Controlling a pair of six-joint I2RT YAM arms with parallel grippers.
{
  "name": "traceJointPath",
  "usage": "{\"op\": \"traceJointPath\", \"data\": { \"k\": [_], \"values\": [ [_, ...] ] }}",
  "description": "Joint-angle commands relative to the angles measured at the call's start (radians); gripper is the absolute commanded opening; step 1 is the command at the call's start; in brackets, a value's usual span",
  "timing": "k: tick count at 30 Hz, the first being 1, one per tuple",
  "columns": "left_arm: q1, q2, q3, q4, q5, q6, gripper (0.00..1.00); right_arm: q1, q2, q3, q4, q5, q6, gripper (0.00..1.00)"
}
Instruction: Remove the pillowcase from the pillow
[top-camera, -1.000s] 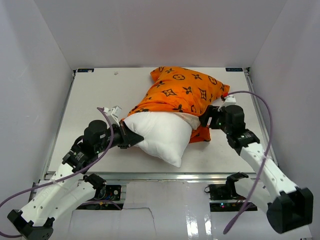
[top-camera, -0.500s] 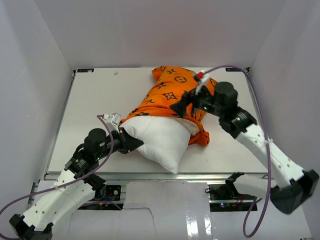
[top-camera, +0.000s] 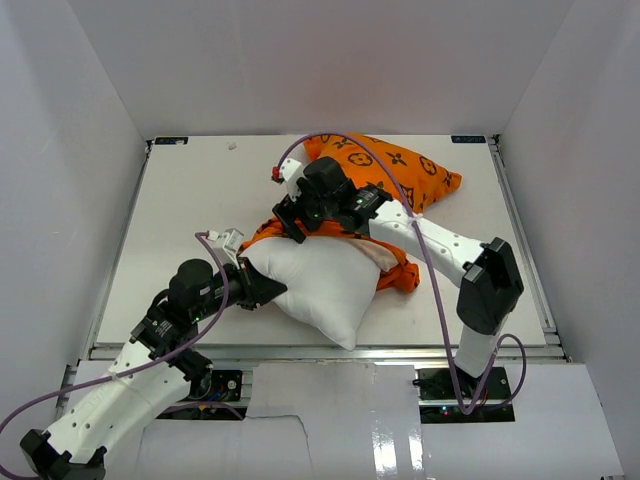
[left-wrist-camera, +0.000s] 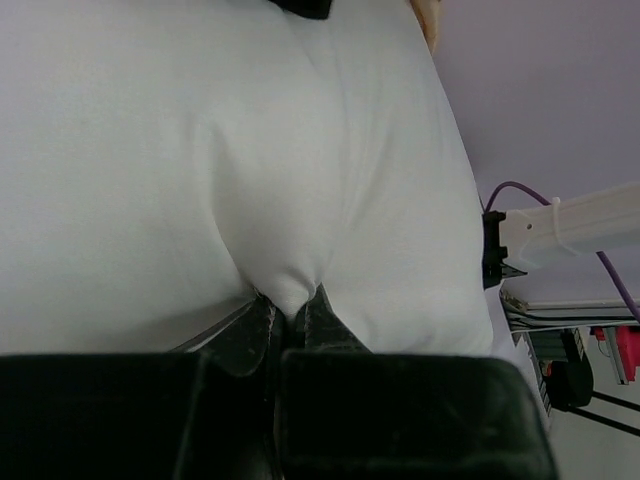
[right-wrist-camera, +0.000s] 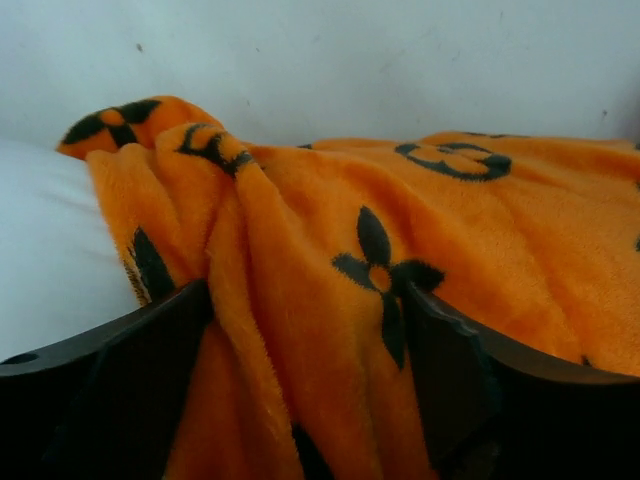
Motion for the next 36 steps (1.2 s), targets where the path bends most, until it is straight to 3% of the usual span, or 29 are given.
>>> {"op": "traceJointPath", "data": {
  "k": [1, 6, 8, 9, 10, 18, 26, 30, 32, 33, 35, 36],
  "values": [
    [0.0, -0.017, 0.022, 0.02, -0.002, 0.017, 0.0, 0.012, 0.051, 0.076, -0.052, 0.133, -0.049, 0.78],
    [-0.001, -0.041, 0.074, -0.029, -0.022, 0.015, 0.0, -0.03, 0.18, 0.244, -0.11, 0.135, -0.035, 0.47],
    [0.0, -0.054, 0.119, -0.064, -0.054, 0.008, 0.0, -0.076, 0.229, 0.325, -0.121, 0.151, -0.005, 0.16],
    [0.0, -0.069, 0.134, -0.078, -0.065, 0.001, 0.0, -0.092, 0.244, 0.355, -0.127, 0.199, 0.009, 0.08],
    [-0.001, -0.078, 0.151, -0.09, -0.087, -0.005, 0.0, -0.133, 0.258, 0.381, -0.128, 0.222, 0.036, 0.08],
    [0.0, -0.201, 0.337, -0.262, -0.237, -0.066, 0.0, -0.351, 0.347, 0.511, -0.111, 0.322, 0.13, 0.08],
    [0.0, -0.325, 0.435, -0.423, -0.481, -0.095, 0.0, -0.537, 0.323, 0.377, -0.078, 0.375, 0.305, 0.08],
    [0.0, -0.304, 0.407, -0.46, -0.593, -0.083, 0.0, -0.548, 0.318, 0.323, -0.046, 0.215, 0.379, 0.08],
    [0.0, -0.292, 0.364, -0.448, -0.584, -0.095, 0.0, -0.544, 0.286, 0.283, 0.011, 0.039, 0.37, 0.24],
    [0.0, -0.276, 0.351, -0.44, -0.578, -0.095, 0.0, -0.54, 0.275, 0.287, 0.028, 0.009, 0.366, 0.47],
    [0.0, -0.262, 0.317, -0.423, -0.575, -0.095, 0.0, -0.532, 0.237, 0.318, 0.019, -0.037, 0.362, 0.6],
    [0.0, -0.25, 0.308, -0.42, -0.581, -0.095, 0.0, -0.529, 0.222, 0.33, 0.01, -0.061, 0.357, 0.72]
  ]
}}
